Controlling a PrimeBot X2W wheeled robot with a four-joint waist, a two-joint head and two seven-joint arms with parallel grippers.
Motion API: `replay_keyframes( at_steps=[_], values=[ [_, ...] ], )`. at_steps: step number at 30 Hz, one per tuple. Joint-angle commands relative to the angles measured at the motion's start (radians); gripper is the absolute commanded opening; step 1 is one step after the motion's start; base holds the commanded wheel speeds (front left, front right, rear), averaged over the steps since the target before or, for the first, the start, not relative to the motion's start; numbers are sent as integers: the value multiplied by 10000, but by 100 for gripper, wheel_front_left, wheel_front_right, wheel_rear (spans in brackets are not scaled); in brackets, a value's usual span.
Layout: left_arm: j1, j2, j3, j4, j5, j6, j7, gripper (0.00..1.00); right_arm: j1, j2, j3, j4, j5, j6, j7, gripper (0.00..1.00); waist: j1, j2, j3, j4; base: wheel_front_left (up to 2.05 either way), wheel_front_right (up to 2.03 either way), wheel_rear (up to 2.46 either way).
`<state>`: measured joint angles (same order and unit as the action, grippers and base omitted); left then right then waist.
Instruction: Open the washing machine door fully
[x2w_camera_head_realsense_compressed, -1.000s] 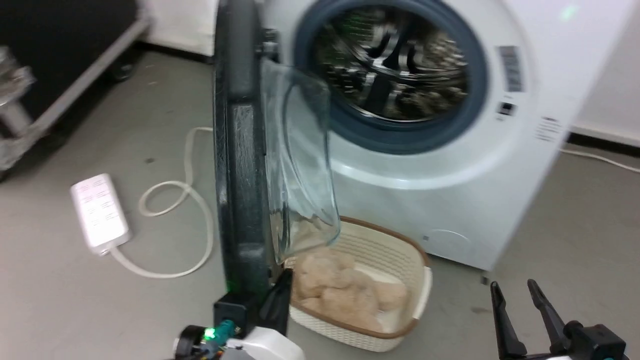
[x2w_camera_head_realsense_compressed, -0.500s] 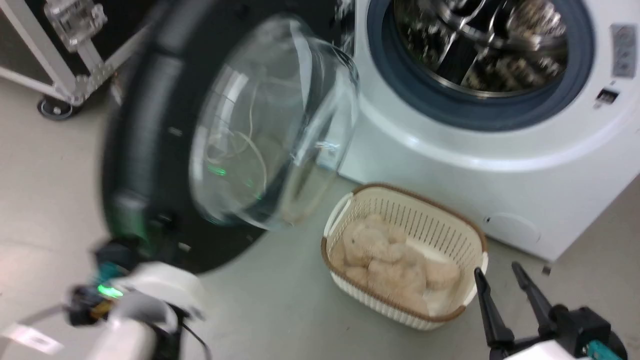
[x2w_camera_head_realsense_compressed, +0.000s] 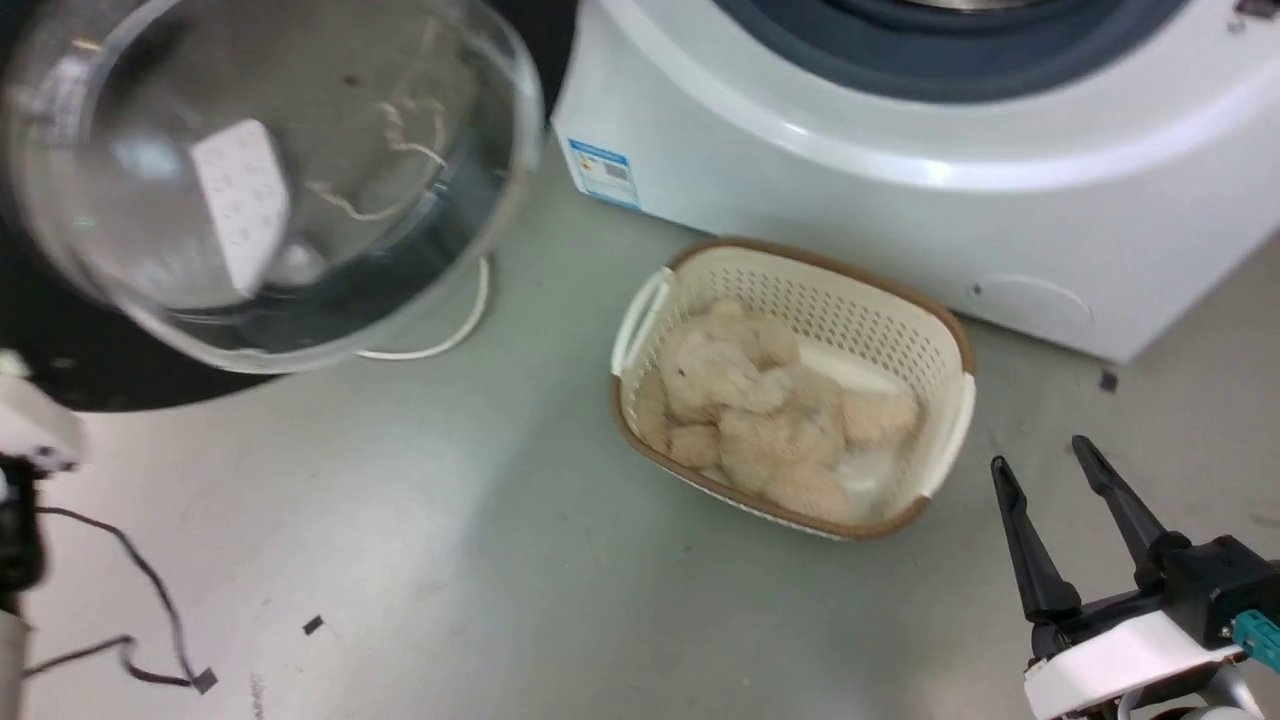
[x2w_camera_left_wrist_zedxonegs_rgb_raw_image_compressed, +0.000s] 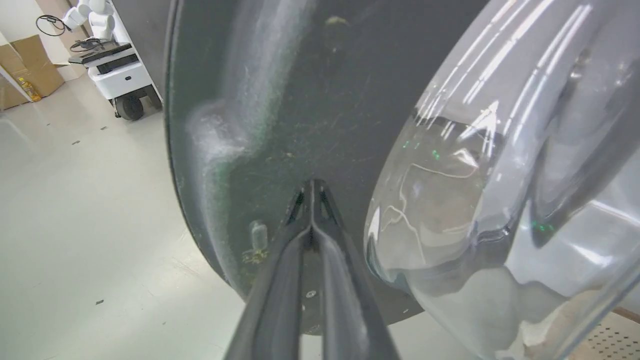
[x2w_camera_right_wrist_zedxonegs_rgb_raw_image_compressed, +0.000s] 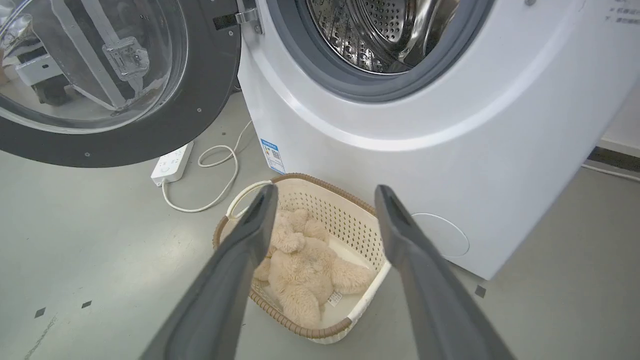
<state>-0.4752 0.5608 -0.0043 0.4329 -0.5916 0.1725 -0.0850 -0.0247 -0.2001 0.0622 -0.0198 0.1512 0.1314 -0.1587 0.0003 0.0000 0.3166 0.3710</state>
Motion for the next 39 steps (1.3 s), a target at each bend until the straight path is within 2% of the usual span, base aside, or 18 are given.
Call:
replay_keyframes(
  at_steps=[1, 5, 12, 16, 21, 28, 34, 39],
  values=[
    [-210, 185, 95, 297, -9, -86, -122, 0, -86, -83, 13, -72, 60, -7, 24, 100, -3, 0, 293, -307, 0, 0, 0],
    [-576, 423, 110, 1083, 37, -368, -501, 0, -127, -134, -23, -4, 102, -7, -41, 100, -3, 0, 277, -463, 0, 0, 0],
    [-410, 326, -279, 1563, 357, -779, -1262, 0, -282, -22, -268, 213, 66, -7, -333, 100, -3, 0, -462, -644, 0, 0, 0],
    [17, 101, -490, 1103, 599, -863, -1563, 0, -274, 104, -478, 376, 55, -7, -483, 100, -3, 0, -1178, -754, 0, 0, 0],
    [965, -408, -892, -361, 821, -850, -1670, 0, -15, 399, -780, 430, -29, -7, -657, 100, -3, 0, -2198, -1011, 0, 0, 0],
    [2697, -1159, -1598, -2817, 810, -634, -1455, 0, 624, 865, -868, 52, -494, -7, -730, 100, -3, 0, -3228, -1721, 0, 0, 0],
    [4047, -1654, -2156, -4461, 1157, 75, -1288, 0, 1020, 1171, -759, -579, -834, -7, -543, 100, -3, 0, -3540, -2562, 0, 0, 0],
    [4877, -2056, -2657, -4889, 1498, 549, -1296, 0, 1252, 1300, -754, -722, -941, -7, -413, 100, -3, 0, -3629, -3132, 0, 0, 0]
  ],
)
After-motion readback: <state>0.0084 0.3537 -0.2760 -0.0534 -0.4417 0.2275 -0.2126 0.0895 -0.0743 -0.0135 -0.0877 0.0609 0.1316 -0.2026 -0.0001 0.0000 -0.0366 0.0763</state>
